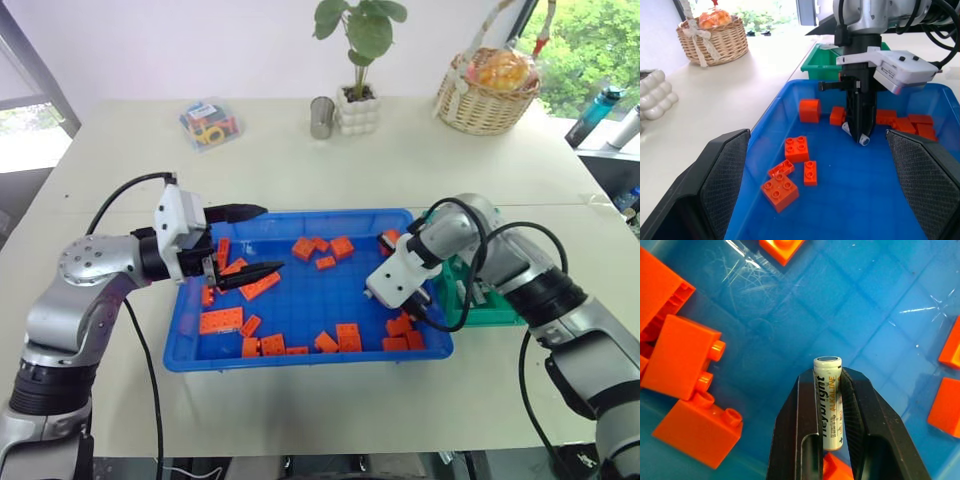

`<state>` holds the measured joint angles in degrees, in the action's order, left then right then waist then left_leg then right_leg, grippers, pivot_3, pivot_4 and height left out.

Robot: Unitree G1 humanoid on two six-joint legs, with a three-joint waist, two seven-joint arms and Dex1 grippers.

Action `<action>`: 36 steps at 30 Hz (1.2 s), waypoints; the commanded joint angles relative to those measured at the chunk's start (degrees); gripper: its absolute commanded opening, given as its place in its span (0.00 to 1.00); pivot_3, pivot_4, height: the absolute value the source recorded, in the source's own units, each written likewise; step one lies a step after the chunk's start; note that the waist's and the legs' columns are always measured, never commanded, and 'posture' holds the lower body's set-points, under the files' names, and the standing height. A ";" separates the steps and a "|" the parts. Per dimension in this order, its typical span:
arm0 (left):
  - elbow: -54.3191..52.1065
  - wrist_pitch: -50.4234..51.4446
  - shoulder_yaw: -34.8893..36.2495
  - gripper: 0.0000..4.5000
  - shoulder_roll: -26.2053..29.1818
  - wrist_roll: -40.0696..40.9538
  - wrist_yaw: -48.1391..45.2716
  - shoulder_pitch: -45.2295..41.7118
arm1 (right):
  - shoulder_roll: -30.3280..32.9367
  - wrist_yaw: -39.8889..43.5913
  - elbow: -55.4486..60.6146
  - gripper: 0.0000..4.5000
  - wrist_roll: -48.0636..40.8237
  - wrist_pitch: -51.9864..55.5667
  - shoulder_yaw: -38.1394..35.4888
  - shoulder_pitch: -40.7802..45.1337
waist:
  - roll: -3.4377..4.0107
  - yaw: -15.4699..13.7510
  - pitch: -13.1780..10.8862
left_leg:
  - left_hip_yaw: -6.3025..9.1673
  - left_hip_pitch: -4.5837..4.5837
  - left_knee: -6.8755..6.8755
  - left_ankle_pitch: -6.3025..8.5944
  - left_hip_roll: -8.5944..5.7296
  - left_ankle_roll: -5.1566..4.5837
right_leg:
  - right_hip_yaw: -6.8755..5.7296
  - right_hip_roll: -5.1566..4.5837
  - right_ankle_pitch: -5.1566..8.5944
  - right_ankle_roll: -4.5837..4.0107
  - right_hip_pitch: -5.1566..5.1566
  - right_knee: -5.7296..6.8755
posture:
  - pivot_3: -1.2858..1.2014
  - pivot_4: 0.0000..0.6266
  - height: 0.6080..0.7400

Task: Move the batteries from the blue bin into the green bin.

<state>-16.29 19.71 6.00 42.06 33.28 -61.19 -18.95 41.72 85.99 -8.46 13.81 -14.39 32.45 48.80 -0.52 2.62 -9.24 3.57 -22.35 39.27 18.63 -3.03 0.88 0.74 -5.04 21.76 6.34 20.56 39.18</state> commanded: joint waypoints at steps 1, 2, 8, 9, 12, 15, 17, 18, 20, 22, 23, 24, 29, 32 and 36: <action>-0.14 -1.17 0.70 1.00 -0.39 0.32 -0.25 -1.23 | 0.39 0.59 2.08 0.01 -0.68 1.21 -1.79 0.82 | 0.00 0.00 0.00 | 0.00 0.00 0.00 0.00 0.00 0.00 | 0.00 0.00 0.00 0.00 0.00 0.00 | 0.52 0.24 0.98; -0.02 -1.27 0.63 1.00 -0.49 0.26 -0.28 -1.30 | 0.33 0.53 2.15 0.01 -0.70 1.56 -1.91 0.89 | 0.00 -0.02 0.00 | 0.00 0.00 0.00 0.00 0.00 0.00 | 0.00 0.00 0.00 0.00 0.00 0.00 | 0.52 0.24 0.98; 0.72 -1.84 0.37 1.00 -0.91 -0.01 -0.71 -1.33 | -1.93 0.28 6.49 0.01 -8.54 23.73 -8.64 2.74 | 0.02 0.02 -0.02 | 0.00 -0.01 0.00 0.00 0.00 0.00 | 0.00 0.00 0.00 0.00 0.00 0.00 | 0.52 0.24 0.98; 0.90 -1.94 0.39 1.00 -0.95 -0.05 -0.81 -1.30 | -2.64 -0.43 7.61 0.01 -10.44 29.74 -10.57 3.38 | 0.02 0.07 -0.02 | 0.00 -0.03 0.01 0.00 0.00 0.01 | 0.00 0.00 0.00 0.00 0.02 0.00 | 0.52 0.24 0.98; 1.64 -2.20 0.61 1.00 -1.12 -0.19 -1.03 -0.99 | -4.95 -7.67 9.07 0.01 -16.21 48.27 -20.20 6.24 | 0.03 0.02 -0.02 | 0.00 -0.04 0.00 -0.01 0.00 0.01 | 0.00 0.01 0.00 0.00 0.06 0.05 | 0.52 0.24 0.98; 2.42 -2.65 0.70 1.00 -1.09 -0.33 -1.37 -0.74 | -5.71 -15.99 9.15 0.01 -20.38 62.38 -29.88 8.33 | 0.03 -0.33 -0.02 | 0.03 -0.05 0.00 -0.01 -0.02 0.01 | 0.01 -0.03 -0.01 -0.01 0.04 0.05 | 0.52 0.24 0.98; 3.24 -2.88 0.65 1.00 -1.02 -0.43 -1.65 -1.07 | -4.17 -20.32 9.89 0.01 -21.71 68.40 -34.48 7.68 | 0.02 -0.62 -0.02 | 0.10 -0.05 0.00 -0.01 -0.09 0.01 | 0.00 -0.08 -0.01 -0.01 0.02 0.05 | 0.52 0.24 0.98; 3.75 -2.96 0.59 1.00 -1.02 -0.54 -1.74 -1.41 | -2.94 -21.58 10.84 0.01 -22.42 70.47 -36.25 6.52 | 0.02 -0.70 -0.02 | 0.13 -0.06 0.00 0.00 -0.12 0.01 | -0.01 -0.10 -0.01 -0.02 0.01 0.05 | 0.52 0.24 0.98; 4.76 -3.15 0.68 1.00 -0.99 -0.67 -1.80 -1.99 | -0.91 -24.37 12.78 0.01 -23.62 73.69 -39.40 3.78 | 0.02 -0.86 -0.02 | 0.13 -0.08 -0.05 0.00 -0.17 0.00 | -0.02 -0.15 -0.01 -0.02 0.02 0.05 | 0.52 0.24 0.98; 5.52 -3.21 0.89 1.00 -1.03 -0.73 -1.54 -2.45 | 1.05 -27.44 14.73 0.01 -23.92 74.98 -41.77 0.02 | 0.03 -0.77 -0.02 | 0.13 -0.12 -0.08 0.00 -0.17 0.00 | -0.02 -0.15 -0.01 -0.01 0.07 0.05 | 0.52 0.24 0.98; 5.75 -3.25 1.03 1.00 -1.00 -0.76 -1.41 -2.55 | 1.90 -28.78 15.74 0.01 -24.17 75.48 -42.79 -1.94 | 0.03 -0.65 -0.02 | 0.10 -0.13 -0.10 0.00 -0.17 0.00 | -0.01 -0.15 -0.01 -0.01 0.09 0.05 | 0.52 0.24 0.98; 5.93 -3.23 1.21 1.00 -0.98 -0.75 -1.21 -2.61 | 2.60 -29.87 16.71 0.01 -24.69 76.24 -44.12 -4.07 | 0.03 -0.54 -0.02 | 0.10 -0.13 -0.10 0.00 -0.17 0.00 | -0.01 -0.15 -0.01 -0.01 0.10 0.05 | 0.52 0.24 0.98; 6.32 -2.79 2.65 1.00 -0.39 -0.31 -0.33 -2.53 | 4.35 -32.68 23.52 0.01 -29.19 80.77 -49.52 -12.17 | 0.06 0.07 -0.04 | 0.00 -0.13 -0.10 0.00 -0.08 0.00 | 0.04 -0.07 -0.01 -0.01 0.11 0.06 | 0.52 0.24 0.98; 6.51 -1.76 3.76 1.00 0.00 0.48 0.46 -3.05 | 4.27 -35.13 25.88 0.01 -31.01 82.50 -51.60 -16.22 | 0.06 -0.01 -0.04 | -0.03 -0.13 -0.08 0.00 -0.05 0.00 | 0.08 -0.03 -0.01 -0.01 0.10 0.06 | 0.52 0.24 0.98; 6.10 -0.72 4.47 1.00 0.35 0.95 0.90 -3.20 | 4.30 -39.15 25.84 0.41 -31.19 81.16 -52.35 -20.22 | 0.06 -0.19 -0.04 | -0.02 -0.12 -0.04 0.00 -0.06 0.00 | 0.09 -0.05 -0.01 -0.01 0.07 0.06 | 0.52 0.24 0.98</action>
<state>-9.05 18.67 8.58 41.86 33.18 -60.77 -21.14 45.21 48.59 15.89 -17.21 68.82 -18.27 29.25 -0.46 2.43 -9.27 3.55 -22.47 39.23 18.63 -3.09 0.88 0.83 -5.09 21.75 6.33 20.63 39.24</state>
